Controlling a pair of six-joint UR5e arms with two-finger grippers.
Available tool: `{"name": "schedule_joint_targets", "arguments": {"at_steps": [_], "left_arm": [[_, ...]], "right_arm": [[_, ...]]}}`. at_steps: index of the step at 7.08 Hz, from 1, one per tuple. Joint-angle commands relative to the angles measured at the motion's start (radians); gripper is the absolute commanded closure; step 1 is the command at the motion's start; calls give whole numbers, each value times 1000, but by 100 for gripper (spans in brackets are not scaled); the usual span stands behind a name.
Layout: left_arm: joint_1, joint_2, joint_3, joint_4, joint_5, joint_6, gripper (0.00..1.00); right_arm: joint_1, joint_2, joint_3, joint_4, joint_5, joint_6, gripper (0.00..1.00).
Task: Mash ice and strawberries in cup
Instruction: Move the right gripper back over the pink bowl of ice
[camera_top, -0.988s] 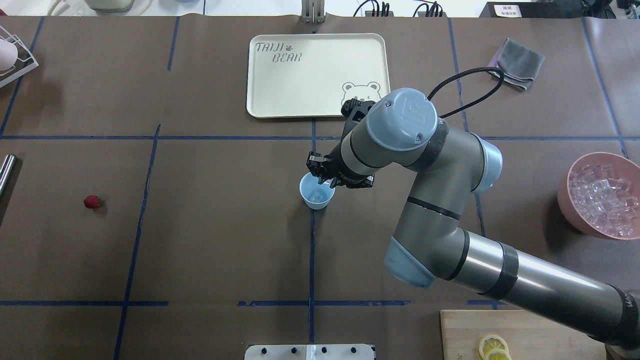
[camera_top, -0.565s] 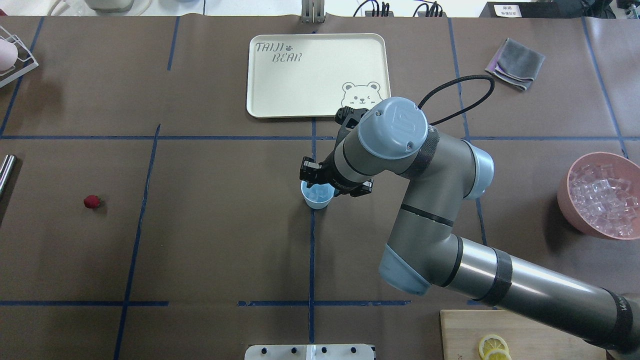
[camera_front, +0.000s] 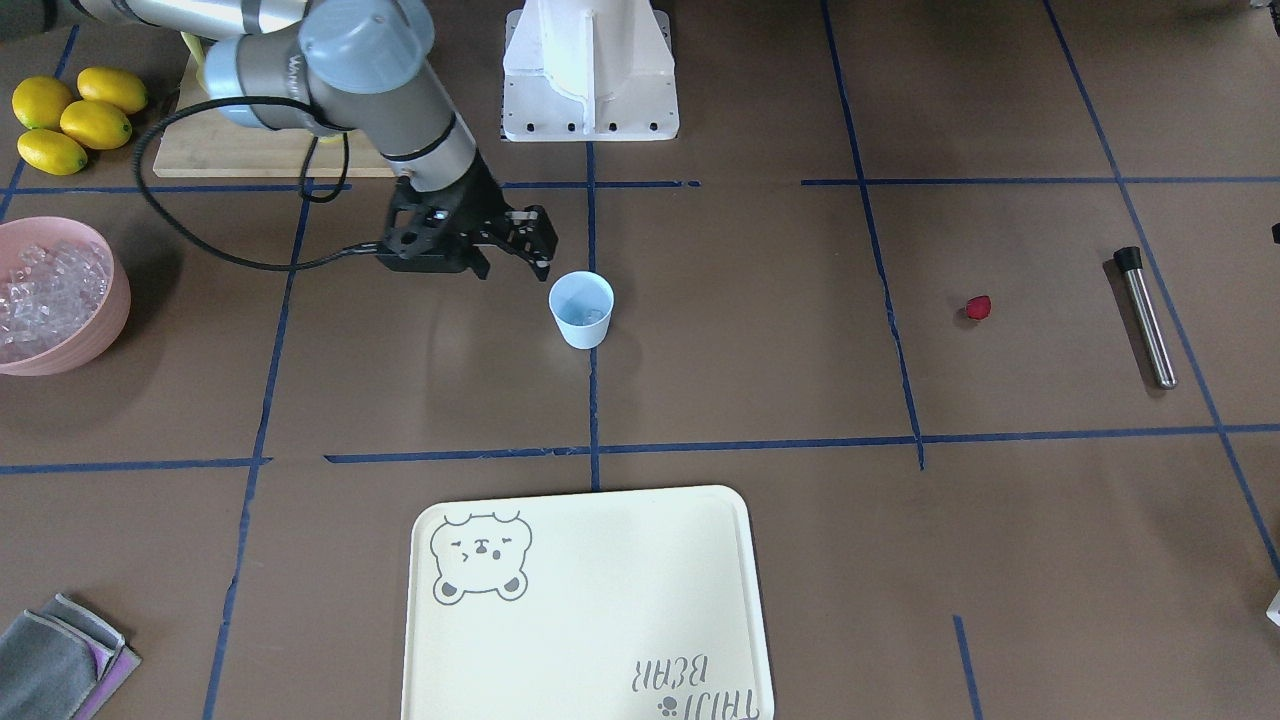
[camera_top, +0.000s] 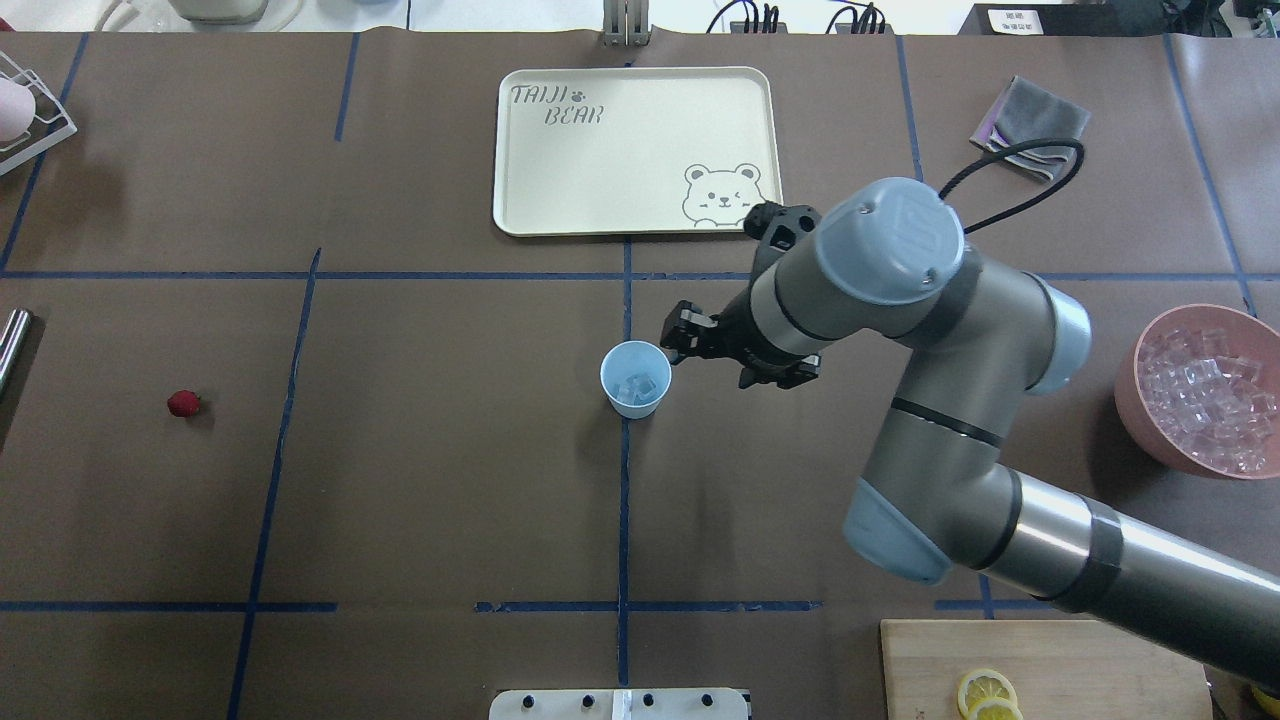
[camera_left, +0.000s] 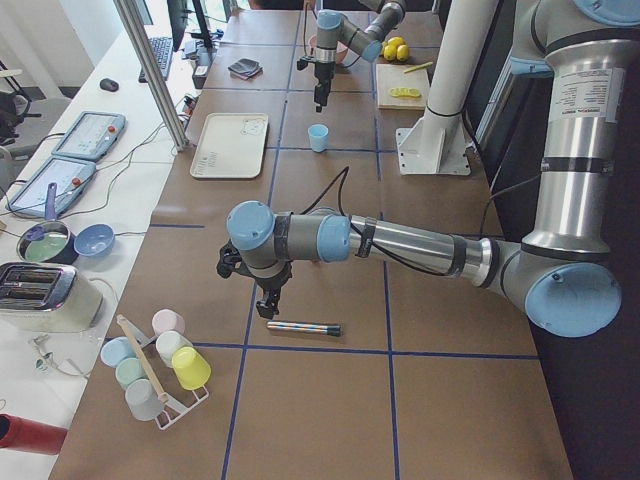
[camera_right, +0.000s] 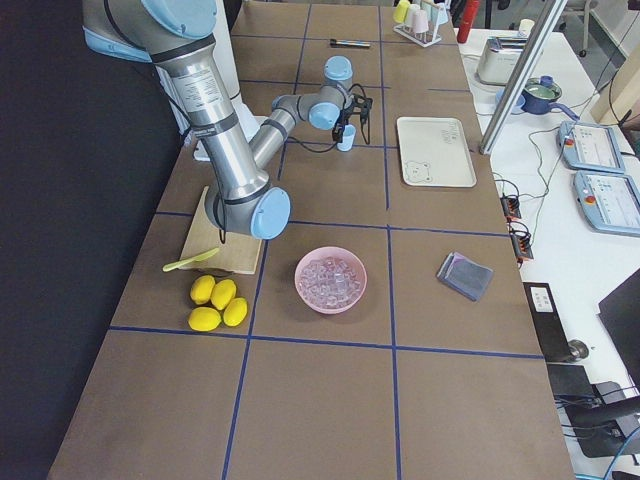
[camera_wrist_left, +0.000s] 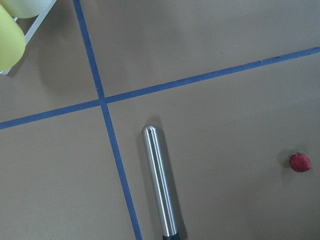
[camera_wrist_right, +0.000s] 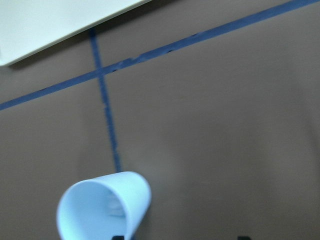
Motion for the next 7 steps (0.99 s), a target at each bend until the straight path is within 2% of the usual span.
{"name": "schedule_joint_targets", "arguments": {"at_steps": [1, 2, 4, 5, 6, 7], "left_arm": [[0, 0, 1, 0, 0, 0, 0], [0, 0, 3, 0, 0, 0, 0], [0, 0, 0, 0, -1, 0, 0], [0, 0, -2, 0, -1, 0, 0], [0, 0, -2, 0, -1, 0, 0], [0, 0, -6, 0, -1, 0, 0]], "right_arm": [[160, -295, 153, 4, 138, -240, 18], [252, -421, 172, 7, 189, -444, 18], [418, -595, 163, 4, 221, -888, 15], [478, -636, 145, 4, 221, -1038, 12], [506, -664, 128, 4, 217, -1129, 1], [523, -664, 102, 4, 217, -1166, 1]]}}
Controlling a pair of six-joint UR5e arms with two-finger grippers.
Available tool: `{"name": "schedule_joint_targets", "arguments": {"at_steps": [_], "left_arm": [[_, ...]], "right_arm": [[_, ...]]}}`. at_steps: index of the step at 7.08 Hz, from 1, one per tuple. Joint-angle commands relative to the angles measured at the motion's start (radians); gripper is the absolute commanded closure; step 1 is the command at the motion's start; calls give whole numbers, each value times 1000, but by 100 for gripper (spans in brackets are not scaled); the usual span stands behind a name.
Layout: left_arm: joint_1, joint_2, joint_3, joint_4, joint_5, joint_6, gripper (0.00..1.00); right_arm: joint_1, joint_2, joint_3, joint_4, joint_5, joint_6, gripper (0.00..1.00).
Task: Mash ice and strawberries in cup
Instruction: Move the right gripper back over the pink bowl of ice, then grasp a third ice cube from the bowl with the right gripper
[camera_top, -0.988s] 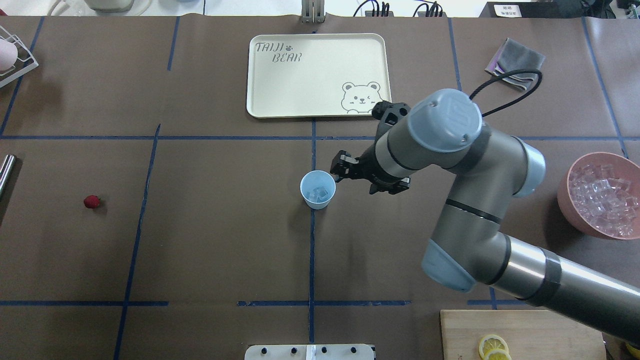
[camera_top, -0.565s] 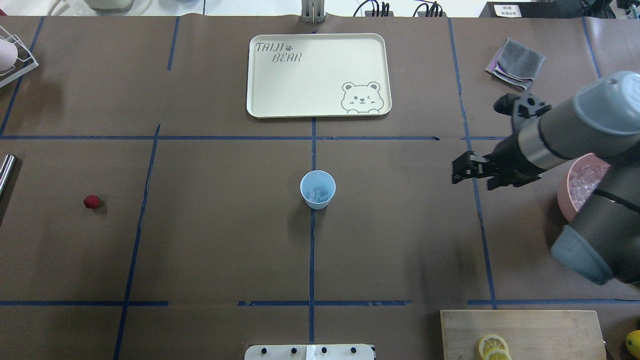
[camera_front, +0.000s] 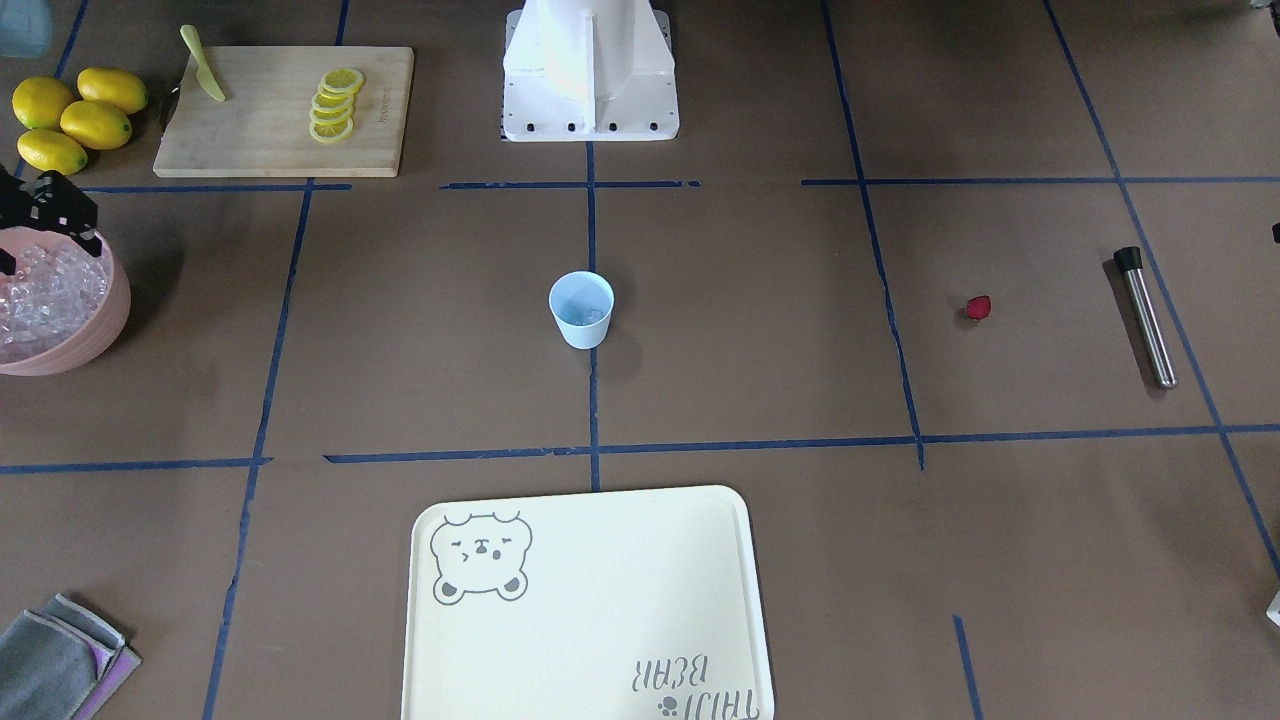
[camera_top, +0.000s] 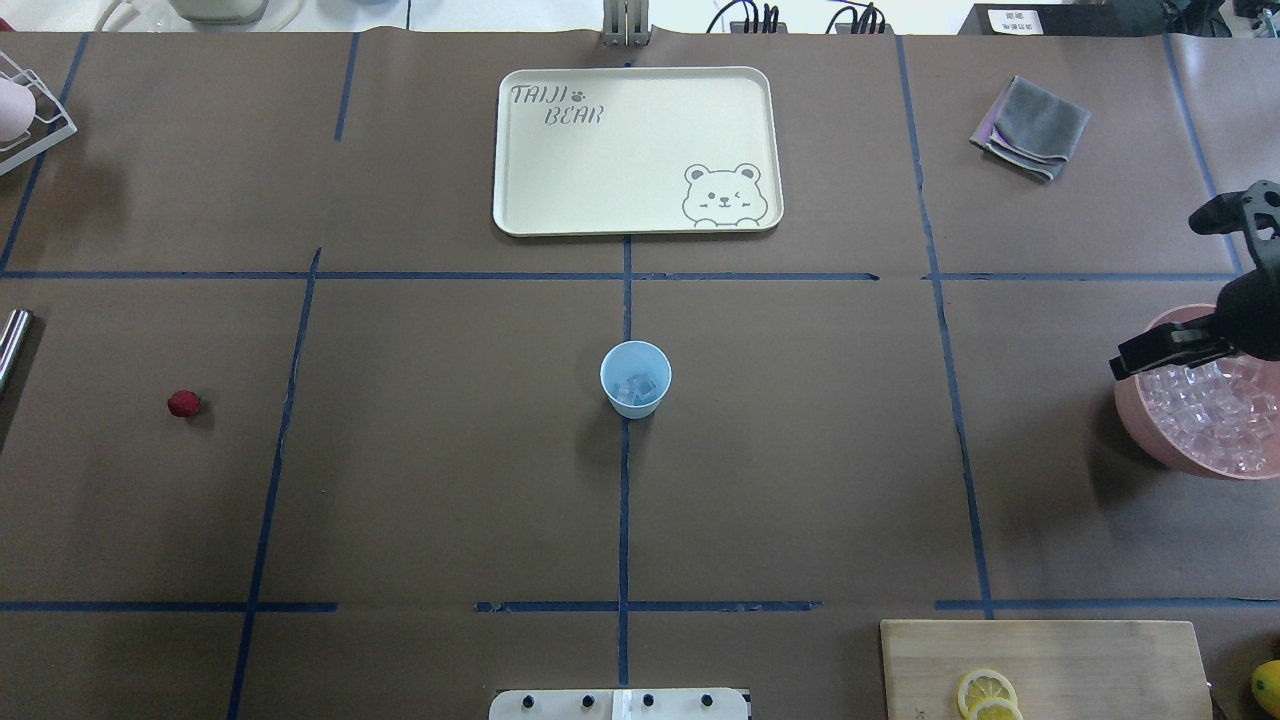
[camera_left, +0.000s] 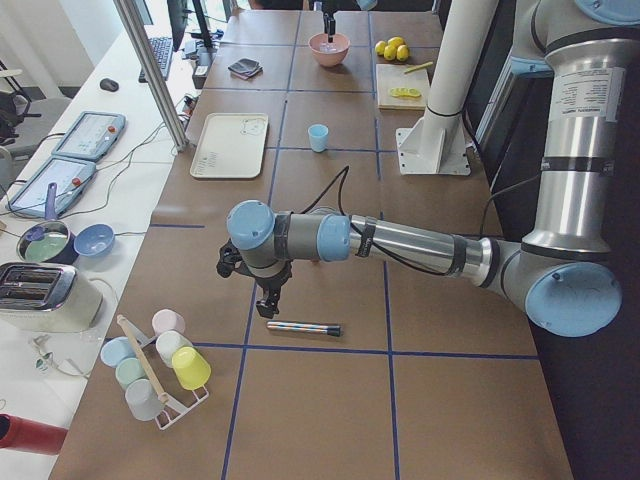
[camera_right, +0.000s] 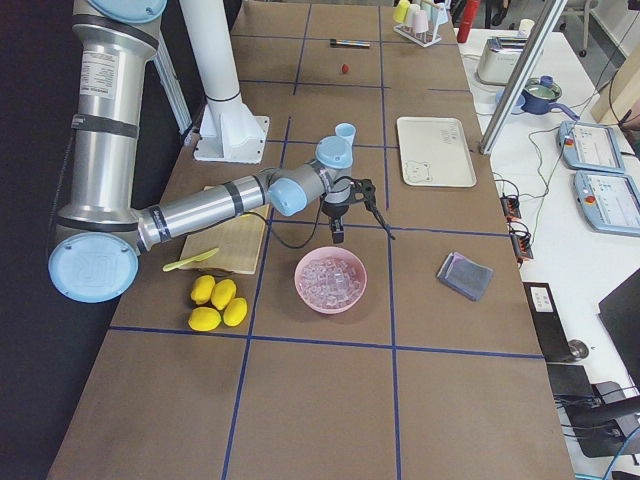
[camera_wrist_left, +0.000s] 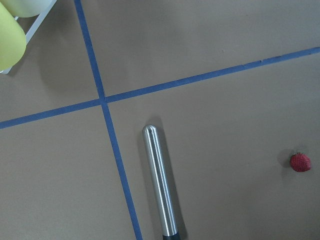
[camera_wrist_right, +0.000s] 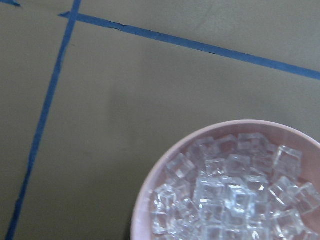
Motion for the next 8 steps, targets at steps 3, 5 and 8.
{"name": "schedule_joint_targets", "arguments": {"at_steps": [3, 5, 8], "left_arm": [[0, 0, -7, 0, 0, -2, 0], [0, 0, -7, 0, 0, -2, 0], [0, 0, -4, 0, 0, 0, 0]], "right_arm": [[33, -4, -86, 1, -2, -154, 2], [30, 25, -109, 0, -2, -188, 3], [23, 61, -175, 1, 5, -188, 4]]}}
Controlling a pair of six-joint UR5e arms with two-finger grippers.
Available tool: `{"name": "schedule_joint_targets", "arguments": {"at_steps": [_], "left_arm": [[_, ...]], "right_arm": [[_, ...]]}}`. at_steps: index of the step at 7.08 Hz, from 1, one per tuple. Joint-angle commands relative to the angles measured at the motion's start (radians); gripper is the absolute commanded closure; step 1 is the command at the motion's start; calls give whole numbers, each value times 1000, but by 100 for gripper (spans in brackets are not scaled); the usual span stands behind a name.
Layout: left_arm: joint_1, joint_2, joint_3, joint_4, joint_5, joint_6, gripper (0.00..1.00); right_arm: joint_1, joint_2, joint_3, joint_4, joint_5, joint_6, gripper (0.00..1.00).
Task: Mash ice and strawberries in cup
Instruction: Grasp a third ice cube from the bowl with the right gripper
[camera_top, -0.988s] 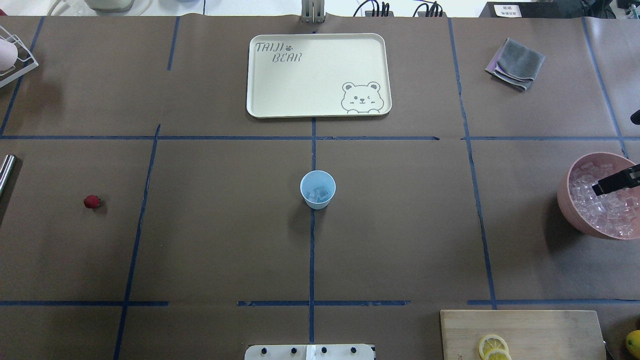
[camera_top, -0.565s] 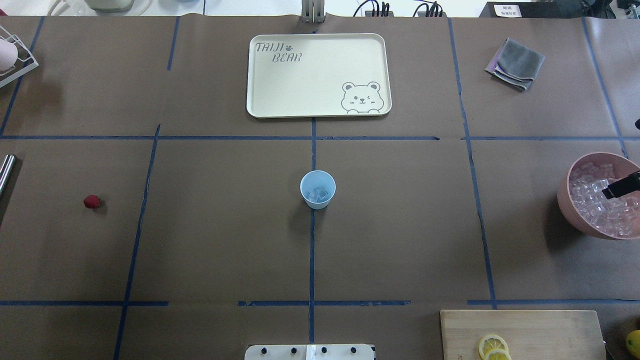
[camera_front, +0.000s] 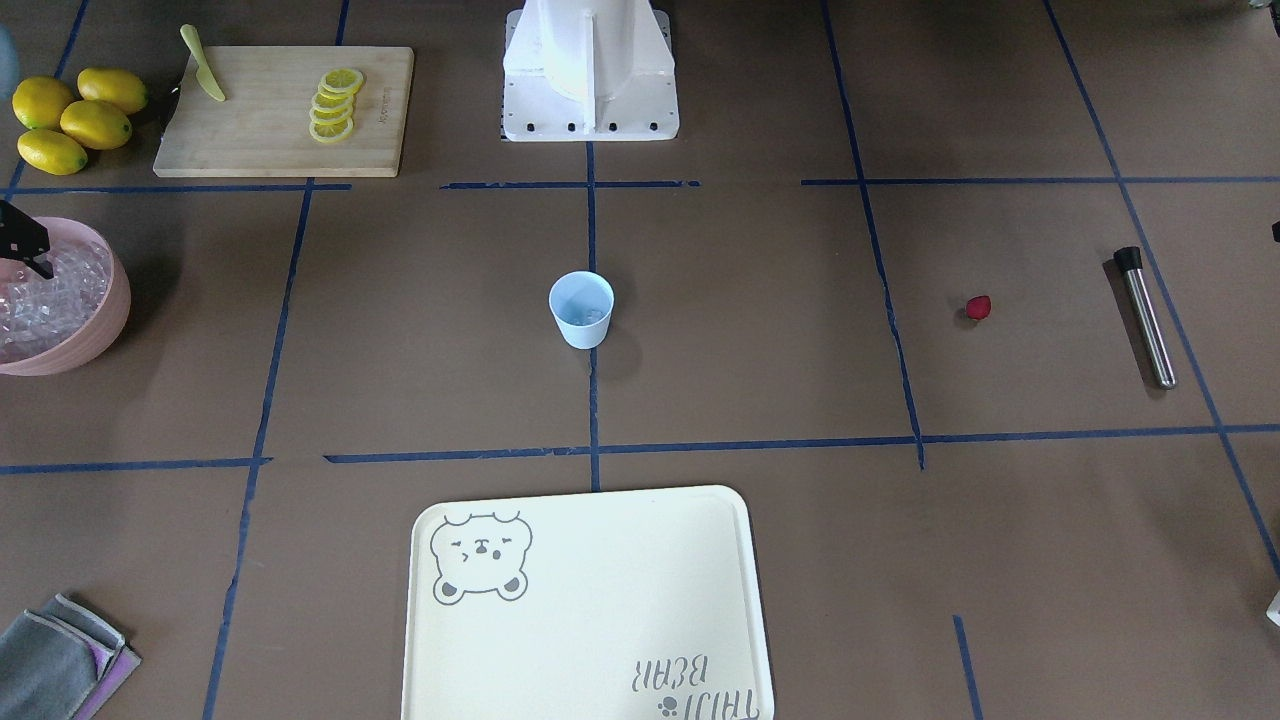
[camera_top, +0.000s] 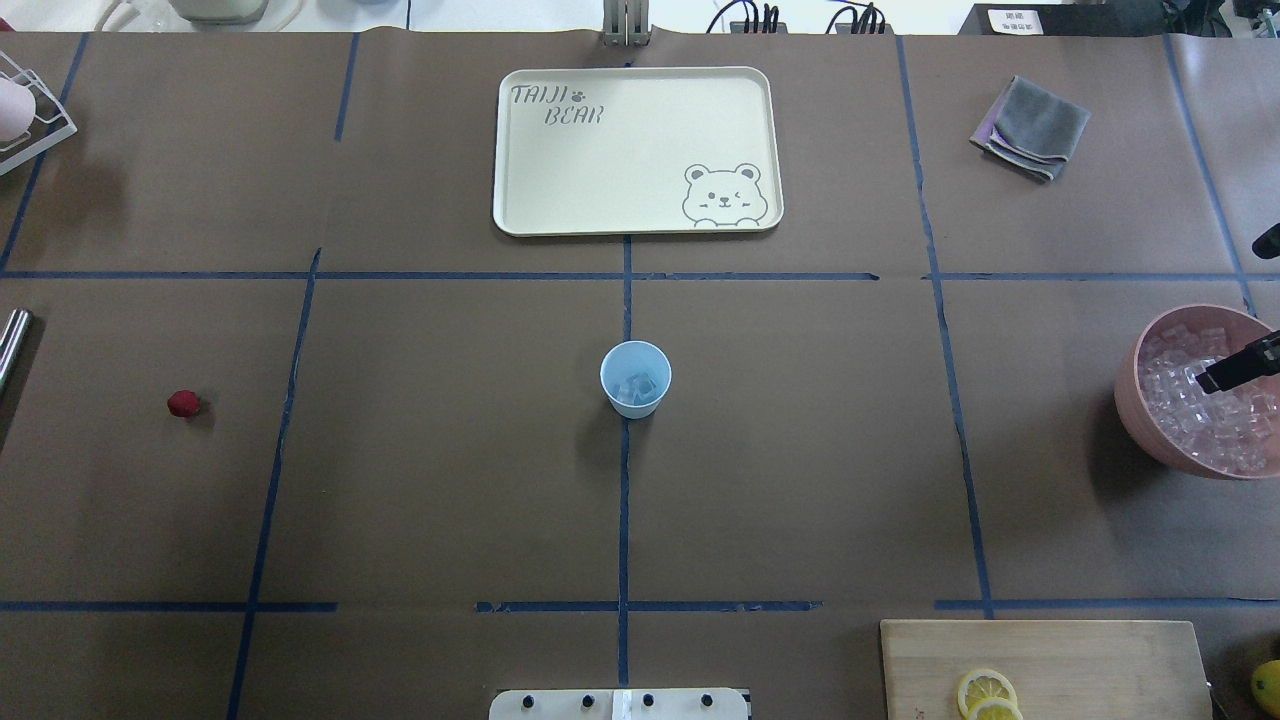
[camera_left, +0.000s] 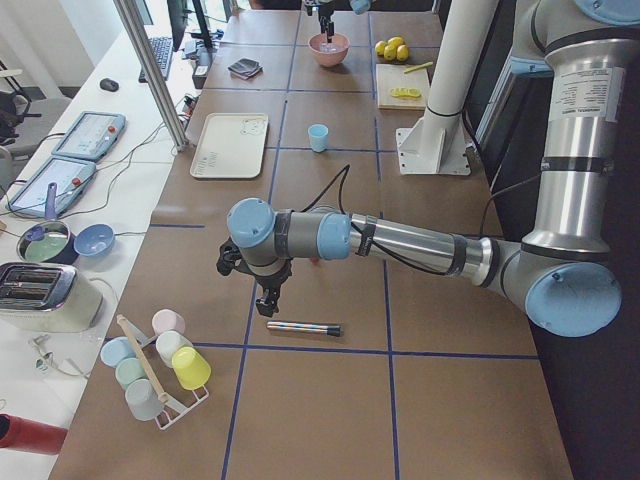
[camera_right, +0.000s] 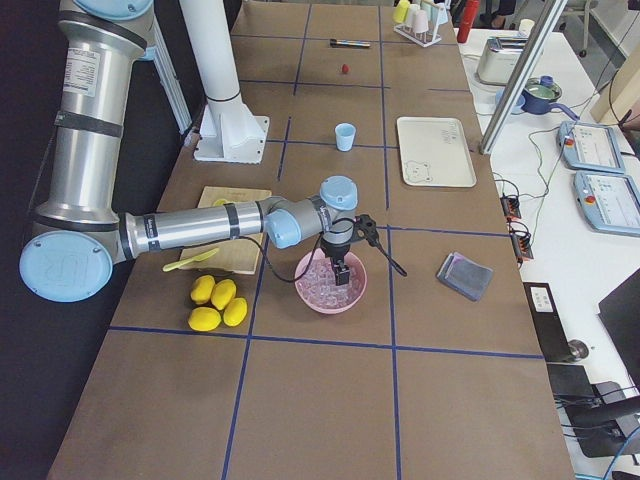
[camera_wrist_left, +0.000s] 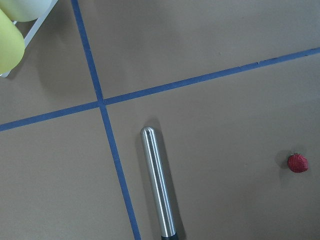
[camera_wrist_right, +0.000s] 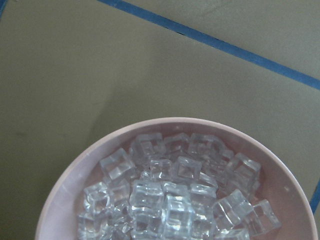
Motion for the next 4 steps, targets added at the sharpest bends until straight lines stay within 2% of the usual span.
{"name": "schedule_joint_targets", "arguments": {"at_steps": [1, 4], "left_arm": [[0, 0, 0, 0, 0, 1, 0], [0, 0, -2, 0, 0, 1, 0]], "right_arm": [[-10, 15, -31, -1, 16, 1, 4], [-24, 16, -44, -1, 33, 2, 7]]}}
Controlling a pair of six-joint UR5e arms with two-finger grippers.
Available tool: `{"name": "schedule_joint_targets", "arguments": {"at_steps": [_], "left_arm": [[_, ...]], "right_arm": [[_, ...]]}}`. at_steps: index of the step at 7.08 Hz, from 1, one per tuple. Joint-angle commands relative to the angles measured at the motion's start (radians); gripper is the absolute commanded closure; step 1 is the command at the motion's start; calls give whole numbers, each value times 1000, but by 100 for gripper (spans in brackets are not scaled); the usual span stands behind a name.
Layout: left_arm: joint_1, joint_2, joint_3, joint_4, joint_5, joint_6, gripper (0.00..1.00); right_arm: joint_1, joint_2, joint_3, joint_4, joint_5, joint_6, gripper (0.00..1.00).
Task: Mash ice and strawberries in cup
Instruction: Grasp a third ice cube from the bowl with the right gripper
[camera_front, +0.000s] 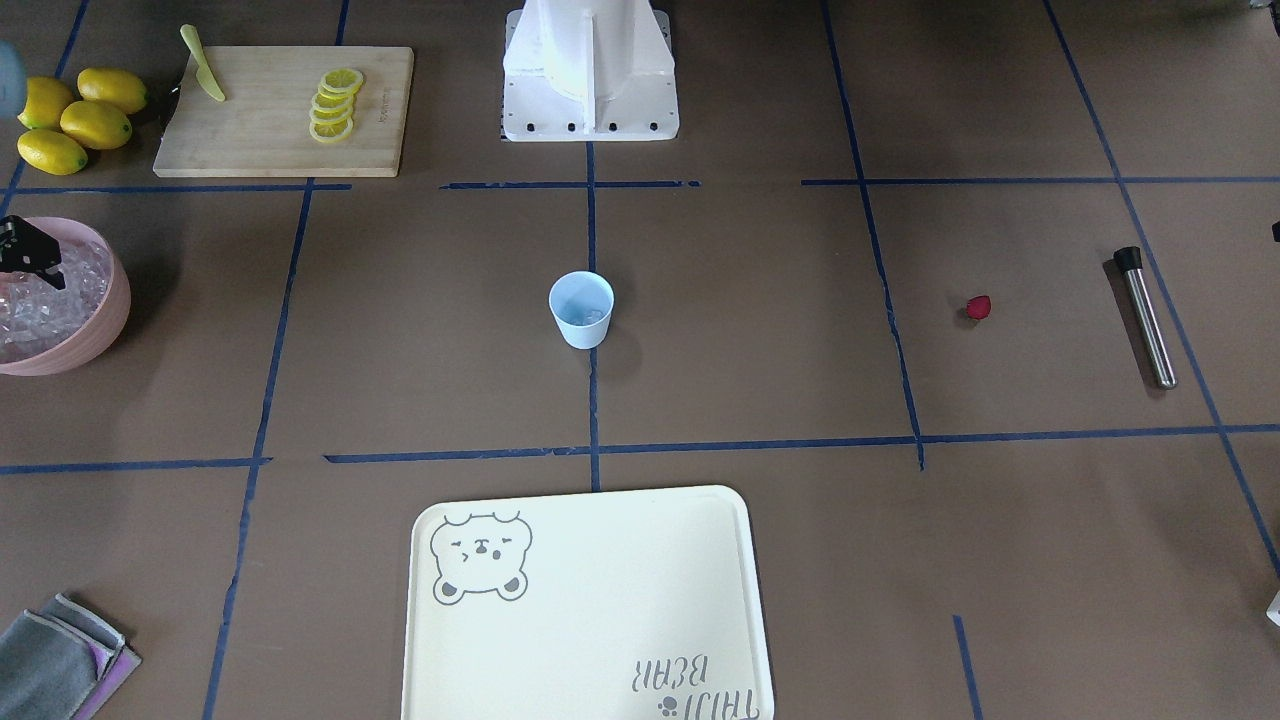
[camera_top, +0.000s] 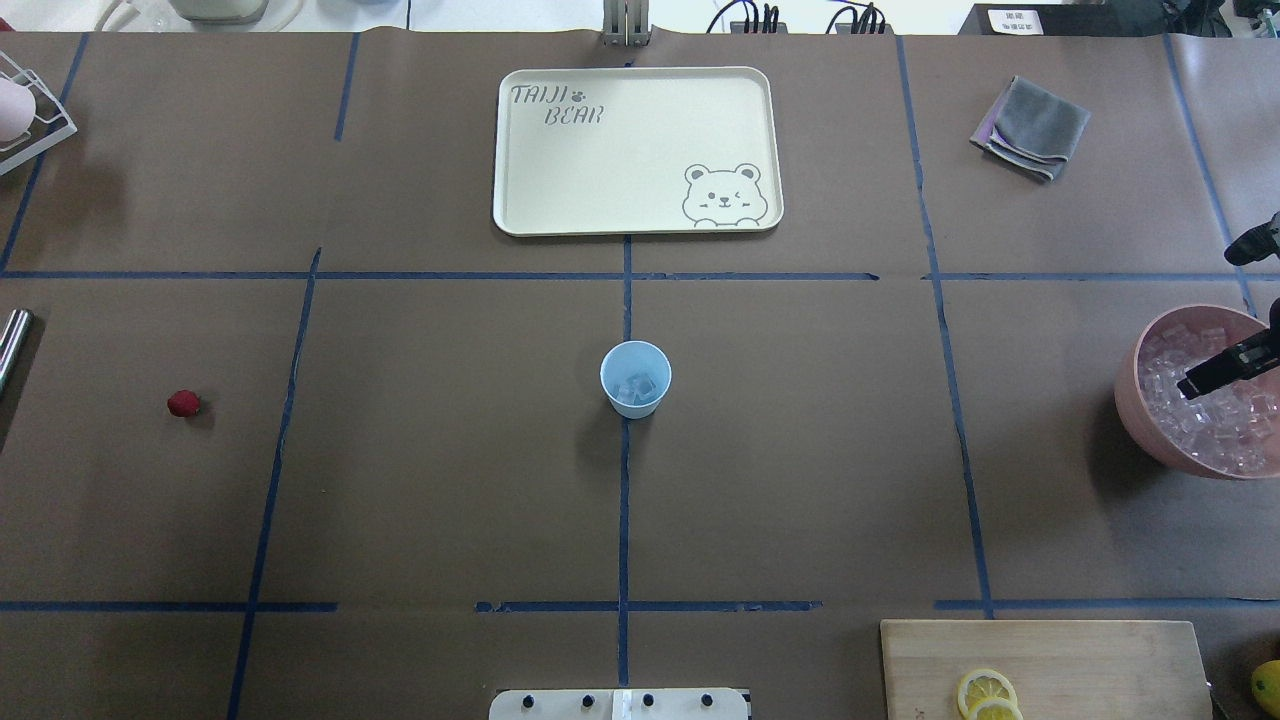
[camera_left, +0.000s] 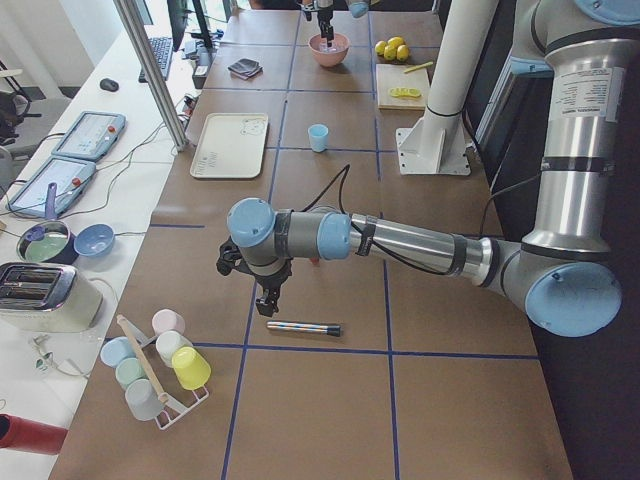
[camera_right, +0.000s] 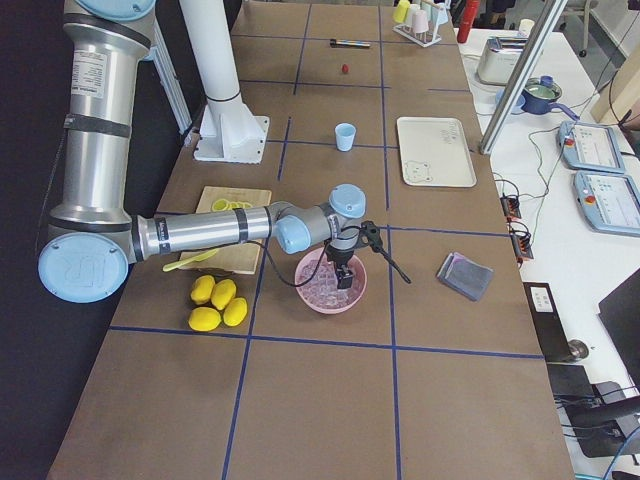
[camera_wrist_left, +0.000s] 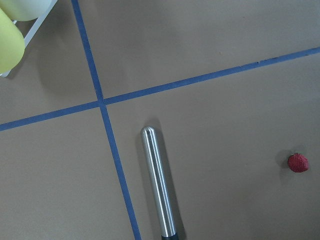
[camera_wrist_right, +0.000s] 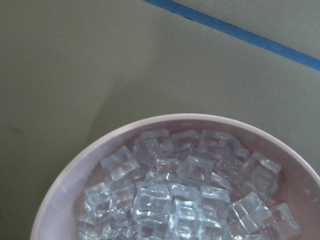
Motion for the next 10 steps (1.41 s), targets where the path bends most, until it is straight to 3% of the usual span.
{"name": "schedule_joint_targets", "arguments": {"at_steps": [1, 4, 6, 8, 10], "left_arm": [[0, 5, -3, 0, 0, 0, 0], [0, 6, -5, 0, 0, 0, 0], [0, 6, -5, 0, 0, 0, 0], [0, 6, -5, 0, 0, 0, 0], [0, 6, -7, 0, 0, 0, 0]], "right_arm": [[-3, 5, -6, 0, 6, 0, 10], [-9, 13, -20, 0, 6, -3, 10], [-13, 13, -23, 1, 6, -1, 17], [-18, 25, -25, 0, 4, 0, 30], [-18, 34, -34, 1, 4, -8, 57]]}}
